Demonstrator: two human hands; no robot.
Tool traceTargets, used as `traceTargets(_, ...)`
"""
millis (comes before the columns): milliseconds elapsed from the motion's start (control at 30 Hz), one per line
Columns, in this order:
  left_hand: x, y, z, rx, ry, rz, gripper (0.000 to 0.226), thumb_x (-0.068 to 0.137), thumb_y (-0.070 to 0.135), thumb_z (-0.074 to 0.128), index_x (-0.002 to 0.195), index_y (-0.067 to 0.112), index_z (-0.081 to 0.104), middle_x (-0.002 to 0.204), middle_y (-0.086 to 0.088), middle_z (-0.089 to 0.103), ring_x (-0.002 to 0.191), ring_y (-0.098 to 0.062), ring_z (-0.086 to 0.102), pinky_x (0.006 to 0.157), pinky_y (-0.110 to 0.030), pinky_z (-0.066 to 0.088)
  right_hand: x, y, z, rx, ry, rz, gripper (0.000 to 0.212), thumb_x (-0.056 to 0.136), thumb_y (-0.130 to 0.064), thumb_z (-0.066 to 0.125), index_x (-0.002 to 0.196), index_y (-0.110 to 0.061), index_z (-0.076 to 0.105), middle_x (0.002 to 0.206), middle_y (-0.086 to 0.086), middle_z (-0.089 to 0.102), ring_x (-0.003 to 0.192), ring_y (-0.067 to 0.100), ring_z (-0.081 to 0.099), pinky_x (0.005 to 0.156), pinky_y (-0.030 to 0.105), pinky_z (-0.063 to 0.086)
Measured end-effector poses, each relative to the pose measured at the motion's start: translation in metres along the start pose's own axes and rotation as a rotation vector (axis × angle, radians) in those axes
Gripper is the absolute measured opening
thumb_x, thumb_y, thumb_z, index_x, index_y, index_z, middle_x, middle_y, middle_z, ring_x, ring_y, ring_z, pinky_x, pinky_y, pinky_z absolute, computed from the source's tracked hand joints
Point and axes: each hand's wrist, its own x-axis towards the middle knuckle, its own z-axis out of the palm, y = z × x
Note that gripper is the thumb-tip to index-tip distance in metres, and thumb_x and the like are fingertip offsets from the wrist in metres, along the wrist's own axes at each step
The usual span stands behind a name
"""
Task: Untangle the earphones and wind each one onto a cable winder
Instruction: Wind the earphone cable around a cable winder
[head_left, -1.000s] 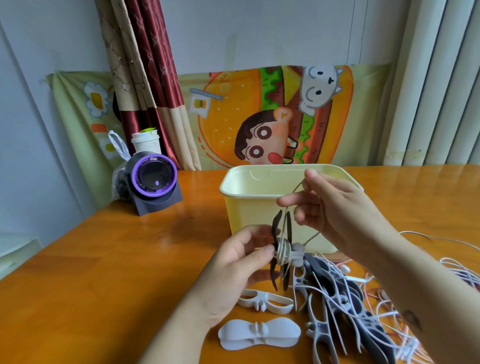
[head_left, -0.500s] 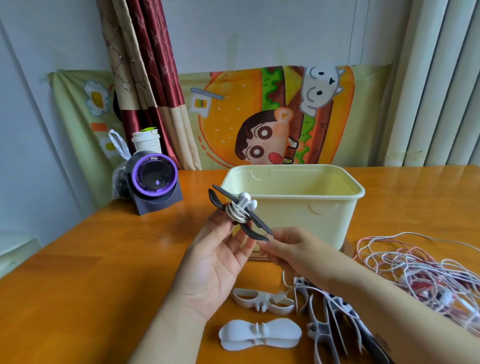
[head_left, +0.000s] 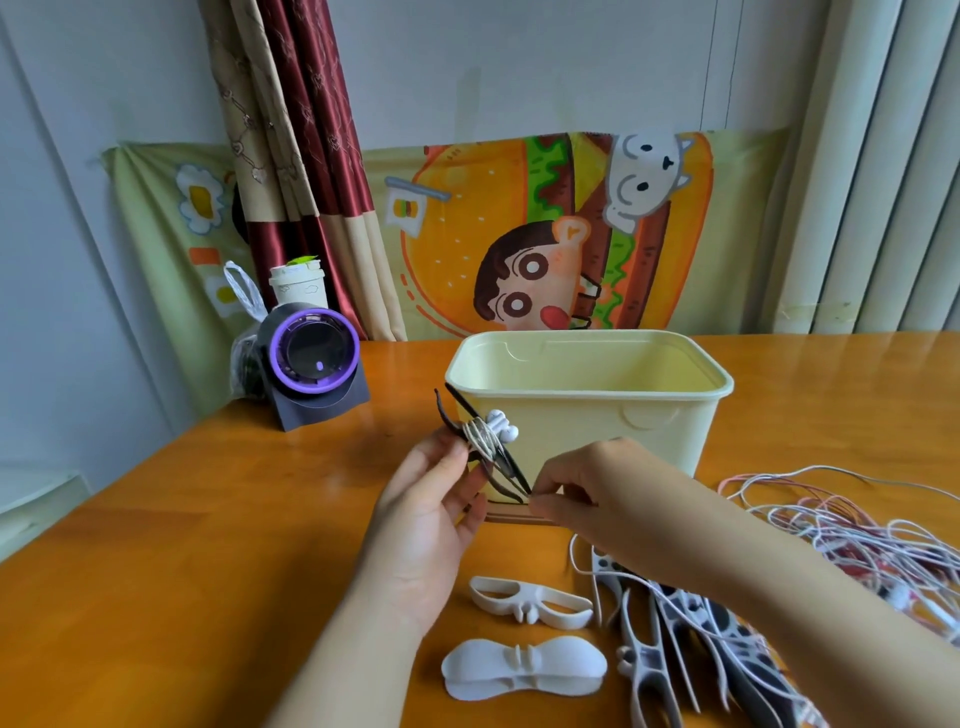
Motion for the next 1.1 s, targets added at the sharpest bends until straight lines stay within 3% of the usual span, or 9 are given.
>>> traceTargets(100,0.0,-0.002,-0.001,0.072,0.017,0.022,0.021,0.093,0.013,0.055,0.11,0.019,0.067,0.097,0.002,0.072,0.08,-0.009,0.063,0.071,-0.025,0.043,-0.003,-0.003,-0.002,-0.015,-0.02,-0.023,0.022,0.096,-0.027,0.05,0.105,-0.021,0.07,0.086,-0.006,0.068,0.072,0.008,0.059,0.071,0.024,0.051)
traceTargets(200,-0.001,-0.008,-0.003,0.342,0.018,0.124,0.02,0.094,0.015,0.057,0.109,0.025,0.066,0.1,0.006,0.073,0.095,-0.011,0.065,0.077,-0.027,0.046,-0.005,-0.006,-0.006,-0.038,-0.024,-0.05,0.022,0.096,-0.029,0.051,0.103,-0.025,0.071,0.089,-0.004,0.07,0.075,0.01,0.061,0.073,0.03,0.052)
traceTargets(300,-0.003,-0.011,-0.002,0.688,-0.045,0.281,0.02,0.094,0.021,0.059,0.108,0.035,0.063,0.103,0.015,0.07,0.1,-0.006,0.065,0.087,-0.03,0.05,-0.007,-0.009,-0.015,-0.05,0.006,-0.06,0.019,0.094,-0.031,0.053,0.097,-0.025,0.071,0.084,-0.006,0.069,0.071,0.008,0.06,0.068,0.026,0.051)
traceTargets(433,-0.009,-0.009,0.003,0.799,-0.165,0.307,0.022,0.095,0.016,0.058,0.105,0.035,0.062,0.097,0.022,0.067,0.089,0.0,0.065,0.084,-0.021,0.049,-0.008,-0.006,-0.035,-0.01,0.102,-0.022,0.017,0.091,-0.034,0.058,0.076,-0.027,0.063,0.059,-0.012,0.054,0.057,-0.003,0.052,0.055,0.013,0.04)
traceTargets(567,-0.014,-0.007,0.008,0.796,-0.278,0.27,0.023,0.095,0.013,0.058,0.104,0.033,0.064,0.095,0.02,0.066,0.092,-0.004,0.065,0.09,-0.022,0.049,-0.008,0.003,-0.043,0.045,0.199,-0.019,0.019,0.086,-0.036,0.062,0.068,-0.03,0.058,0.057,-0.013,0.053,0.061,-0.012,0.05,0.056,0.007,0.038)
traceTargets(767,-0.015,-0.003,0.006,0.702,-0.382,0.195,0.022,0.094,0.01,0.058,0.108,0.025,0.064,0.102,0.011,0.069,0.098,-0.005,0.065,0.09,-0.021,0.048,0.0,0.01,-0.037,0.185,0.291,-0.043,0.023,0.076,-0.04,0.07,0.064,-0.025,0.057,0.051,-0.028,0.051,0.049,-0.003,0.046,0.048,0.009,0.034)
traceTargets(867,-0.017,-0.002,0.006,0.635,-0.434,0.165,0.02,0.093,0.009,0.06,0.105,0.024,0.064,0.096,0.016,0.071,0.094,0.002,0.064,0.082,-0.014,0.046,0.001,0.013,-0.035,0.287,0.293,-0.059,0.03,0.069,-0.048,0.065,0.065,-0.019,0.059,0.044,-0.016,0.045,0.042,0.003,0.039,0.043,0.01,0.03)
traceTargets(967,-0.016,-0.003,0.006,0.498,-0.486,0.121,0.021,0.082,0.023,0.068,0.101,0.029,0.071,0.099,0.011,0.071,0.096,-0.003,0.064,0.08,-0.017,0.047,0.002,0.022,-0.033,0.499,0.244,0.012,0.037,0.068,-0.051,0.061,0.067,-0.014,0.06,0.046,-0.012,0.047,0.043,0.001,0.038,0.045,0.01,0.03)
traceTargets(1100,-0.015,-0.002,0.007,0.098,-0.45,-0.033,0.025,0.075,0.013,0.067,0.096,0.024,0.076,0.105,-0.007,0.07,0.091,-0.019,0.065,0.076,-0.027,0.052,0.008,0.028,-0.004,0.734,0.068,0.134,0.033,0.083,-0.037,0.068,0.068,-0.009,0.06,0.063,0.013,0.052,0.059,0.018,0.043,0.059,0.028,0.036)
